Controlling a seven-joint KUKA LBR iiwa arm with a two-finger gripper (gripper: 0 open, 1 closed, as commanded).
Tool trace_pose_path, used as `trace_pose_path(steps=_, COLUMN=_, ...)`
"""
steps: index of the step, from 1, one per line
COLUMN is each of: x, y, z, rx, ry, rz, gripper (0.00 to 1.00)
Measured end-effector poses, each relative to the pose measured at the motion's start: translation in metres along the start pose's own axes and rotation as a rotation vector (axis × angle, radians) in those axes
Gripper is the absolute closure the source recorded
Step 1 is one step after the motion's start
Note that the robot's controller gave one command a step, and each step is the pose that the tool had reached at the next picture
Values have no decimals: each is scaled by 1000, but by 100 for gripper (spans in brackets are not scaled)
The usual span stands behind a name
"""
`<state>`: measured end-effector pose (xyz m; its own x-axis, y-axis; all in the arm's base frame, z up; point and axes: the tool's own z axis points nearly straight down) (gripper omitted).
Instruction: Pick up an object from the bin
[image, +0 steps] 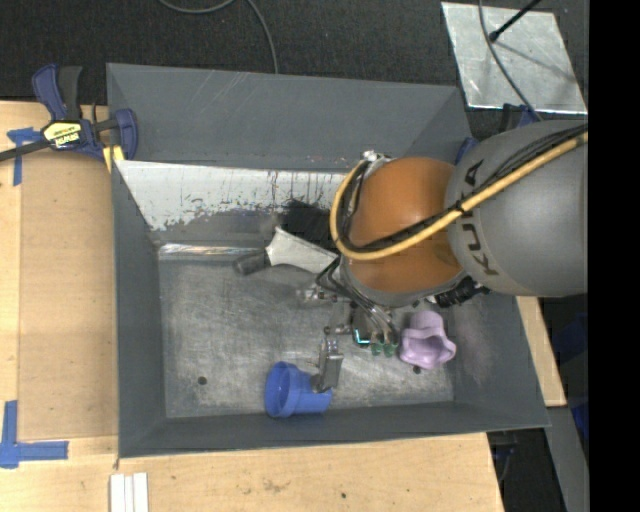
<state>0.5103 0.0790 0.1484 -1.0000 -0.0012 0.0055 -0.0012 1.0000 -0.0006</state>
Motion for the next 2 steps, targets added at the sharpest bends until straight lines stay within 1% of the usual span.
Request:
trace_pose_path(steps=1, x=-2, y=0, z=-4, rx=-1, ry=-8, rz=2, gripper=0)
trace_pose_path(steps=2, x=-2, y=0, z=-4, rx=-1, ry=-7, rz=0, gripper=0)
